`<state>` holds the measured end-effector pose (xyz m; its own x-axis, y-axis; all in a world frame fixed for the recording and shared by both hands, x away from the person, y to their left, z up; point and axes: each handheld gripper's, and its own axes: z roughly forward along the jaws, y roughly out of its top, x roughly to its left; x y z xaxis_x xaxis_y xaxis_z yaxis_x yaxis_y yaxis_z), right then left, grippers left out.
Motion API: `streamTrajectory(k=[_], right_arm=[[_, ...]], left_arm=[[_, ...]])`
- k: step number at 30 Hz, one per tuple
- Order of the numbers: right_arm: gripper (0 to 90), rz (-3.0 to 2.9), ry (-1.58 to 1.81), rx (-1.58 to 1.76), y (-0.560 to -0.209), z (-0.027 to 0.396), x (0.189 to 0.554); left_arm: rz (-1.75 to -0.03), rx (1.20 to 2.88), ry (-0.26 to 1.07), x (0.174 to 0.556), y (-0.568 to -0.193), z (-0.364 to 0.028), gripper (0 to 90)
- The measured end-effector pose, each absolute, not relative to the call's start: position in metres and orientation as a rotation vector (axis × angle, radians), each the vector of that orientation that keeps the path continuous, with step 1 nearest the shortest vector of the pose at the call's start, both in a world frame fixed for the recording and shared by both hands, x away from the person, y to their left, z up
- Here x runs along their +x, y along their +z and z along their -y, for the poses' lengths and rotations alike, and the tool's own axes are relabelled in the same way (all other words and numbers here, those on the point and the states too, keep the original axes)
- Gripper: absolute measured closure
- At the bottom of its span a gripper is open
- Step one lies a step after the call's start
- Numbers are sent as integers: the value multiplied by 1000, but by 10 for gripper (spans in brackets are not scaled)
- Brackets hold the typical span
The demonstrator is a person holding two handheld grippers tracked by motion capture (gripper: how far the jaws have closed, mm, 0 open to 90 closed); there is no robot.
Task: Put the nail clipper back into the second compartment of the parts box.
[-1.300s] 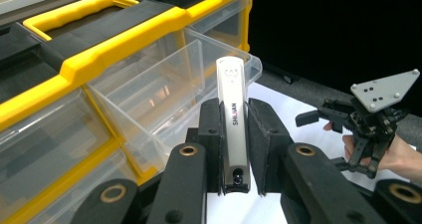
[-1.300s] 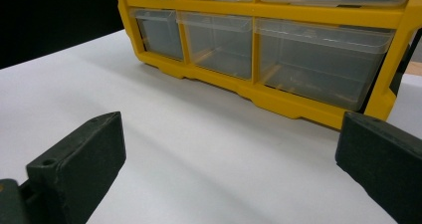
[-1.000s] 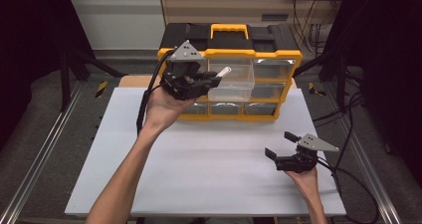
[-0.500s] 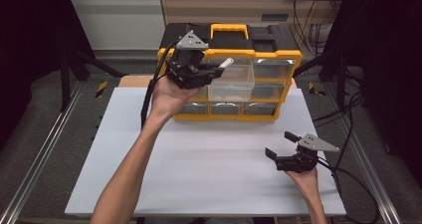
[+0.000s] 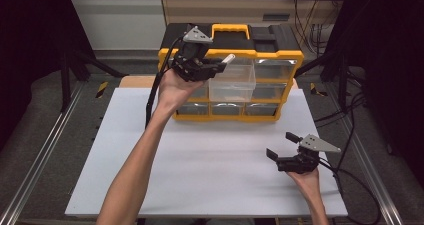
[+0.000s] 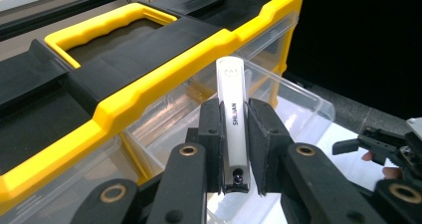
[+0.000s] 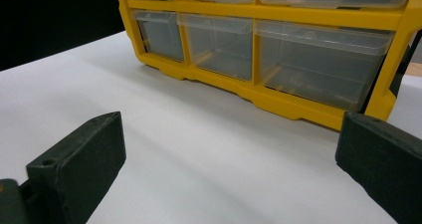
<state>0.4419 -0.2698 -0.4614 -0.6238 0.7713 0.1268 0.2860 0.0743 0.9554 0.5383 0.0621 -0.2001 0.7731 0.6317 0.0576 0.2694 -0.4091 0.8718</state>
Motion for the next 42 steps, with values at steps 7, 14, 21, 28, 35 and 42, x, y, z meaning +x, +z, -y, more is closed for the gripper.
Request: streamTrajectory(k=[7, 14, 21, 28, 35, 42], right_arm=[[3, -1942, 1569, 1047, -461, 270, 442], [3, -1944, 1566, 1047, -461, 270, 442], [2, -1945, 1569, 1045, -461, 270, 442], [2, -1949, 1566, 1045, -462, 270, 442], [2, -1945, 1565, 1047, -461, 270, 442], [3, -1948, 1565, 1046, -462, 270, 442]], left_arm=[[-673, 2011, 479, 547, -207, -59, 768], [-686, 2027, 475, 553, -214, -59, 768], [-689, 2045, 458, 555, -223, -62, 768], [-676, 2063, 438, 556, -229, -61, 768], [-663, 2088, 431, 555, -232, -56, 766], [-660, 2049, 443, 552, -231, -60, 703]])
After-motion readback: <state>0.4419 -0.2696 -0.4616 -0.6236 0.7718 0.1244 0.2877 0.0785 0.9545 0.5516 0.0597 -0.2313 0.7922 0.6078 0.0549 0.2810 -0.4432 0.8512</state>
